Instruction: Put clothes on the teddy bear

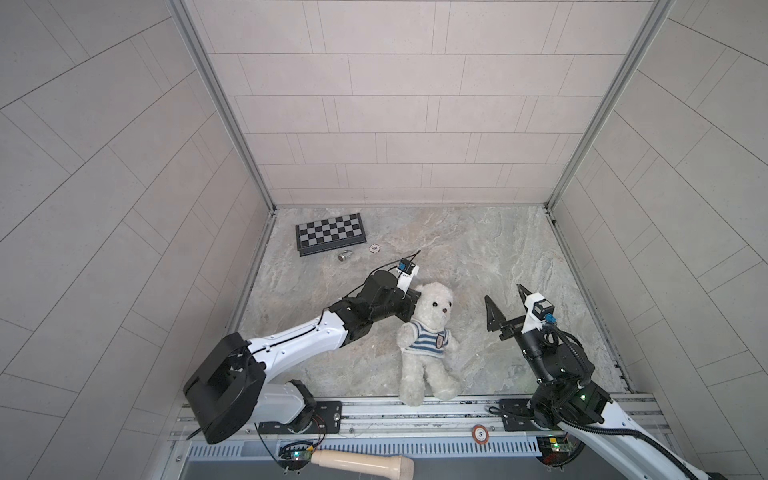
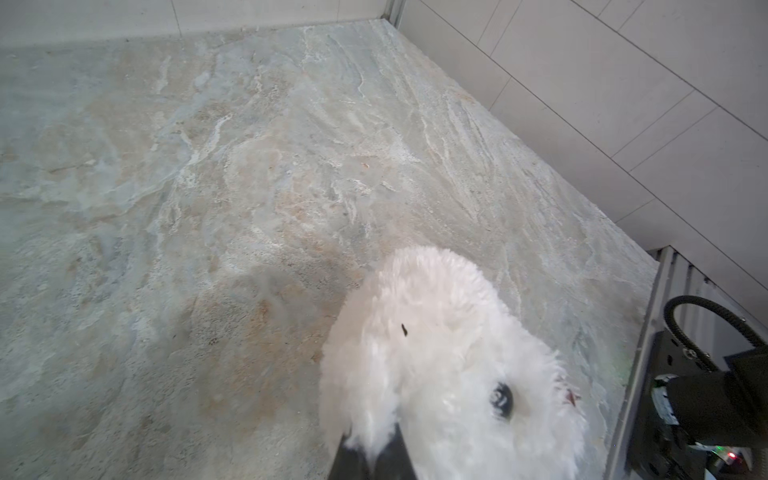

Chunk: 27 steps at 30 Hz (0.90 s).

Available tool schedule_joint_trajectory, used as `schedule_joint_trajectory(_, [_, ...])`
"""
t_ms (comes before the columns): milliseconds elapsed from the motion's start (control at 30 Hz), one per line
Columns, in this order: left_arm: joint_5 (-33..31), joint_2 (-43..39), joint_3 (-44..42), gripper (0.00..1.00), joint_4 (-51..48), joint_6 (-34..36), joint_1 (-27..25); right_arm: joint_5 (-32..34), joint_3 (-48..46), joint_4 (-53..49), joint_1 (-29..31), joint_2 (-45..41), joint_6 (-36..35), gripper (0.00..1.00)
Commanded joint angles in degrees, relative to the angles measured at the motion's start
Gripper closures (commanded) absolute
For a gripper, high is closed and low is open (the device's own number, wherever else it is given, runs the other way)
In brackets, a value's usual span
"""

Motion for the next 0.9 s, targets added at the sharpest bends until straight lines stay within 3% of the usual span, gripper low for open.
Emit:
schedule_joint_trajectory(0, [-0.8, 2.1, -1.4, 0.82, 5.1, -1.2, 1.8, -1.0, -0.6, 2.1, -0.1, 0.3, -1.4, 0.02])
schedule_joint_trajectory(367, [-3.1, 8.7, -1.4, 0.75, 10.2, -5.6, 7.8, -1.1, -0.7, 1.5, -0.1, -0.8, -2.1, 0.01])
schedule_joint_trajectory(433, [-2.4, 9.0, -1.4, 0.65, 10.6, -5.7, 8.4, -1.0, -0.6, 1.3, -0.1, -1.0, -2.2, 0.0])
schedule_joint_trajectory(533, [-2.3, 8.3, -1.3, 0.28, 9.9, -5.2, 8.4, -0.6, -0.8, 1.4, -0.2, -0.8, -2.2, 0.0])
schedule_joint_trajectory(767, [-7.6, -3.4, -4.5, 0.0, 6.3, -2.2, 8.6, 4.2, 0.2, 0.0, -0.4, 3.5, -1.1, 0.0])
schedule_joint_trajectory(867, [-14.3, -10.2, -6.1, 0.0, 2.6, 0.9, 8.5, 6.6, 1.1, -1.8, -1.1, 5.1, -0.8, 0.0])
